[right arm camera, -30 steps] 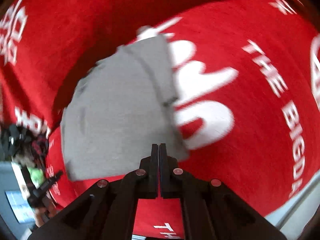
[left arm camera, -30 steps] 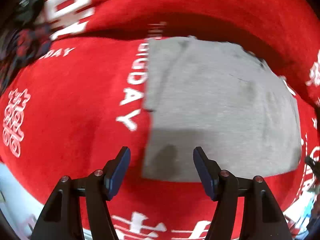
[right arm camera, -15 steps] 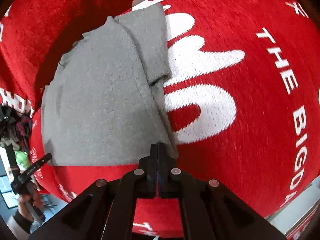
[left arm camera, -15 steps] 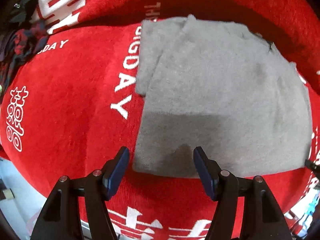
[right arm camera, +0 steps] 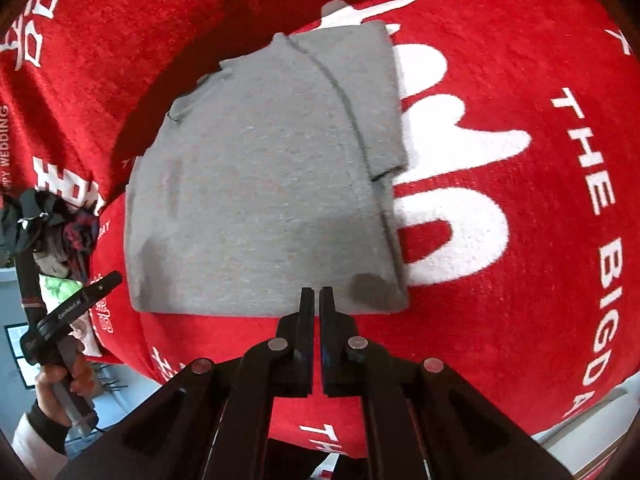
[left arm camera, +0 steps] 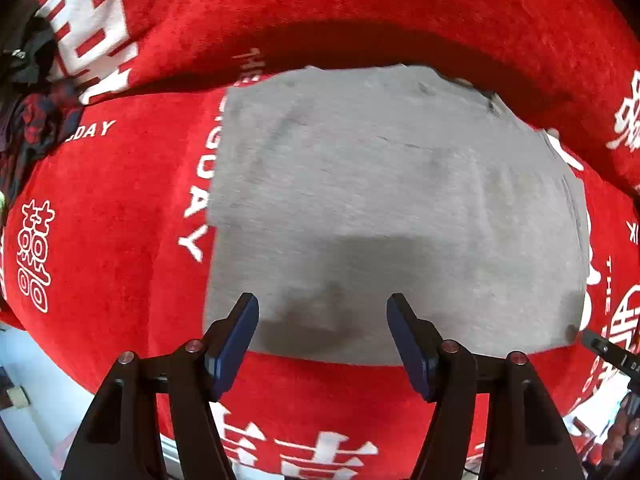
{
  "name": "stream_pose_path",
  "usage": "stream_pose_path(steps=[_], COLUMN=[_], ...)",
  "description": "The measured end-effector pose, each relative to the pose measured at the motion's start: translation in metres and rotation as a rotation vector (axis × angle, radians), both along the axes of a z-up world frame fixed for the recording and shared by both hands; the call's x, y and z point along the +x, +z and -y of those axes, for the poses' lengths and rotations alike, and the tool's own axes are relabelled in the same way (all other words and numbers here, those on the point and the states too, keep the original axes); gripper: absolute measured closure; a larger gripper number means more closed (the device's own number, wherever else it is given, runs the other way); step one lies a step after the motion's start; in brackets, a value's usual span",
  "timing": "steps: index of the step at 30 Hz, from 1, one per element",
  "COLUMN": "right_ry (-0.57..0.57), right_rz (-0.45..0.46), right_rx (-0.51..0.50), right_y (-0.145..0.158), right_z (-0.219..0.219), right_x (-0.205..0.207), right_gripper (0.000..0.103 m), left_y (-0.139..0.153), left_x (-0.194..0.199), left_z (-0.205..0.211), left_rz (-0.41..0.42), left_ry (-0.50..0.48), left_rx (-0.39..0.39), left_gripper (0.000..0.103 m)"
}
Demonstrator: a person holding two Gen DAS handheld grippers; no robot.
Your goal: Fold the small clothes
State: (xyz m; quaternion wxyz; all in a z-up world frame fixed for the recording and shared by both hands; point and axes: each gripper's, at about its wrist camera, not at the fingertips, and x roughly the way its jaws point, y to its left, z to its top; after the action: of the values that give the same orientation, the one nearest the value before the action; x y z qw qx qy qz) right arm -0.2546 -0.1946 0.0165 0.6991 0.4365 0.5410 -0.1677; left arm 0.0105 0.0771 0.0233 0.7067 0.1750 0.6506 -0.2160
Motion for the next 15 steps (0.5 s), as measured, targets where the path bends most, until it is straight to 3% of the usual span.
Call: stream_pose_path(steps=[1, 2, 6, 8, 11, 13, 15], right_ry=[0.005, 0.007, 0.012, 0.018, 0.024, 0.024, 0.022], right_rz=[0.002, 0.004, 0.01, 0.009, 0.005, 0.001, 0.007], right_rx=[0.003, 0.006, 0.017, 0.015, 0.01, -0.001, -0.012], right_y=[0.0, 0.0, -0.001, -0.002, -0.004, -0.003, -0.001], right_z=[0.0, 0.0, 0.002, 0.003, 0.001, -0.001, -0.008], right_x=[0.0, 0.001, 0.0, 0.0, 0.006, 0.012, 0.021], right_gripper=[0.1, 0.1, 0.1, 0.1, 0.099, 0.093, 0.07], left_y=[0.003, 0.006, 0.011, 0.011, 0.006, 0.001, -0.002], left_x=[-0.005, -0.009, -0.016, -0.018, -0.015, -0.012, -0.007], left_z=[0.003, 0.005, 0.014, 0.016, 0.015, 0.011, 0.007], left_rz=[0.008, 0.024, 0.045, 0.063, 0.053, 0.042, 0.042], left_ry=[-0.002, -0.005, -0.023, -0.025, -0.03, -0.034, -0.047], left_rx=[0.001, 0.0, -0.001, 0.013, 0.005, 0.004, 0.009], left_gripper=[0.014, 0.011, 0.011, 0.0, 0.0, 0.0, 0.0])
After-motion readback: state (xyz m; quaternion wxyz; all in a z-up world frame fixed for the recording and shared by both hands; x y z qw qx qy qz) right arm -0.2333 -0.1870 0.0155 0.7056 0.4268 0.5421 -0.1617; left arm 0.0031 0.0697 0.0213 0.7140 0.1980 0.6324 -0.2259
